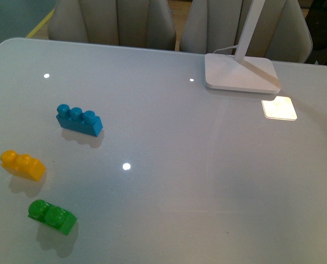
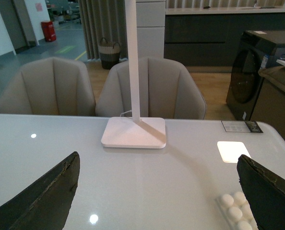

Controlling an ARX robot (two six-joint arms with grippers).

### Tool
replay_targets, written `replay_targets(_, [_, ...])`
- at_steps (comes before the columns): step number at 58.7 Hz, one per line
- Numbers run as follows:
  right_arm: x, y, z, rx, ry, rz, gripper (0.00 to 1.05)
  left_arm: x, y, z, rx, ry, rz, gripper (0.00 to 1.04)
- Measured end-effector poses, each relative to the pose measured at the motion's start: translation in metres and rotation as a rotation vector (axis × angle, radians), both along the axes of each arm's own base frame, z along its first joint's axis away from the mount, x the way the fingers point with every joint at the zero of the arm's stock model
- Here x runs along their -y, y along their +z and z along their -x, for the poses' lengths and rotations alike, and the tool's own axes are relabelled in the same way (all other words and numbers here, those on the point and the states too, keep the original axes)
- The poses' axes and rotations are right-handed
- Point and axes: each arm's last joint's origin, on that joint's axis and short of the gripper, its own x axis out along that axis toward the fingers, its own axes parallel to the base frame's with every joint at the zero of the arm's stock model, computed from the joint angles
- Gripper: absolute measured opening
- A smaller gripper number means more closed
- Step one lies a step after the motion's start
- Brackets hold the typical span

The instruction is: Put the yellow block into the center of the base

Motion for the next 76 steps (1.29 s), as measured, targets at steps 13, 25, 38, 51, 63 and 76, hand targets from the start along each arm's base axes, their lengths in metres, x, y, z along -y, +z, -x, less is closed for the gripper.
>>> replay_targets(13, [0.0,0.0,0.0,0.0,0.0,0.0,0.96,0.0,0.0,0.0,0.0,0.0,0.0,0.97])
replay_targets(25, [0.0,0.0,0.0,0.0,0.0,0.0,0.96,0.0,0.0,0.0,0.0,0.0,0.0,0.97])
replay_targets(38, [0.0,0.0,0.0,0.0,0.0,0.0,0.96,0.0,0.0,0.0,0.0,0.0,0.0,0.97])
replay_targets(51, [0.0,0.0,0.0,0.0,0.0,0.0,0.96,0.0,0.0,0.0,0.0,0.0,0.0,0.97])
replay_targets(63, [0.002,-0.001,-0.001,-0.287,-0.214,-0.066,0.96,0.0,0.0,0.0,0.0,0.001,0.0,0.97])
replay_targets(76, [0.027,-0.002,-0.017,-0.417,-0.33,-0.136,0.96,0.0,0.0,0.0,0.0,0.0,0.0,0.97])
